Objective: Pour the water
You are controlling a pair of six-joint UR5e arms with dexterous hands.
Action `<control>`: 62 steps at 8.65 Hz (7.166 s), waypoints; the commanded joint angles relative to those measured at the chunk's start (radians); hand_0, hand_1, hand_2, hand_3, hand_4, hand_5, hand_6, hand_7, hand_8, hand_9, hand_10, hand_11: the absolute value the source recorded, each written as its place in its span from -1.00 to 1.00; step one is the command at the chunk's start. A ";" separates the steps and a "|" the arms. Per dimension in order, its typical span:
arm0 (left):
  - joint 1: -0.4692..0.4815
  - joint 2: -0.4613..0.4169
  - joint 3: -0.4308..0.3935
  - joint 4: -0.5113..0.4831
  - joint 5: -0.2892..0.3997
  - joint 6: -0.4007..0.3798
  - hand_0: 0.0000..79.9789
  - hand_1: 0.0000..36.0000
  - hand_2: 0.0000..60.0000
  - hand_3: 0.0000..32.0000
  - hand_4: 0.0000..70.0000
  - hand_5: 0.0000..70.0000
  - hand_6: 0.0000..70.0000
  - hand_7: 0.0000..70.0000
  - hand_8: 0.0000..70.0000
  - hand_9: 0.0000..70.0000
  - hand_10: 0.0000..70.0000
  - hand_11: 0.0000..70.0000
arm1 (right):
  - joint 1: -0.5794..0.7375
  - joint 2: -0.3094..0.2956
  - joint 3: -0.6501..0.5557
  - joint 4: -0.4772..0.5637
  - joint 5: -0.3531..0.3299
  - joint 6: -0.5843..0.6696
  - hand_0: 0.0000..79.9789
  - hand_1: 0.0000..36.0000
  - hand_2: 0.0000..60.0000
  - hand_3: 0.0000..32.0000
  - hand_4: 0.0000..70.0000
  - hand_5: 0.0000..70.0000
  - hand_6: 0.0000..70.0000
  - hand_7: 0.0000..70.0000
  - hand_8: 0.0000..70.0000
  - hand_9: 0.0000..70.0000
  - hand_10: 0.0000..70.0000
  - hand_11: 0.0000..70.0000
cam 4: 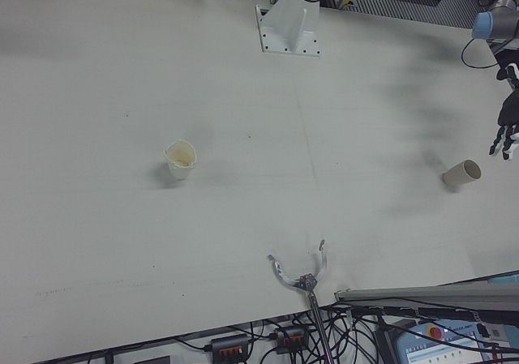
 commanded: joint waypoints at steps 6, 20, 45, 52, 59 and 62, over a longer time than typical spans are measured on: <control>-0.087 0.163 -0.002 -0.184 -0.007 0.039 0.15 -0.30 -0.71 0.11 -1.00 -1.00 -1.00 -1.00 -1.00 -1.00 -0.97 -0.92 | 0.030 0.044 0.008 0.004 -0.011 -0.008 0.01 -0.65 -0.88 -0.69 -1.00 -0.73 -0.96 -0.95 -0.98 -0.98 -0.86 -0.77; -0.168 0.067 0.547 -0.562 0.073 0.458 0.27 0.14 -0.60 -0.54 -1.00 -1.00 -1.00 -0.99 -1.00 -1.00 -1.00 -1.00 | 0.121 0.004 0.075 0.003 -0.065 -0.099 -0.25 -0.86 -0.92 -0.80 -0.87 -0.74 -0.92 -0.78 -1.00 -1.00 -1.00 -1.00; 0.062 -0.080 0.982 -0.900 -0.096 0.418 0.30 0.17 -0.68 -0.62 -1.00 -1.00 -1.00 -0.94 -1.00 -1.00 -1.00 -0.96 | 0.112 0.007 0.085 0.001 -0.076 -0.146 -0.28 -0.85 -0.79 -0.86 -0.82 -0.66 -0.83 -0.60 -0.99 -0.96 -1.00 -1.00; 0.100 -0.090 0.969 -0.832 -0.077 0.386 0.28 0.10 -0.70 -0.71 -1.00 -0.98 -1.00 -0.91 -1.00 -1.00 -1.00 -0.98 | 0.109 0.007 0.082 0.003 -0.074 -0.145 -0.31 -0.86 -0.80 -0.89 -0.82 -0.65 -0.82 -0.60 -0.99 -0.95 -1.00 -1.00; 0.100 -0.088 0.969 -0.815 -0.079 0.376 0.28 0.15 -0.60 -0.70 -1.00 -0.96 -1.00 -0.91 -1.00 -1.00 -1.00 -0.97 | 0.109 0.008 0.081 0.003 -0.074 -0.145 -0.33 -0.87 -0.79 -0.90 -0.82 -0.65 -0.82 -0.60 -0.98 -0.94 -1.00 -1.00; 0.097 -0.088 0.941 -0.744 -0.080 0.339 0.24 -0.09 -0.29 -1.00 0.56 0.37 -0.99 -0.87 -1.00 -1.00 -0.95 -0.92 | 0.109 0.008 0.075 0.003 -0.074 -0.145 -0.34 -0.87 -0.78 -0.89 -0.82 -0.65 -0.82 -0.60 -0.98 -0.94 -1.00 -1.00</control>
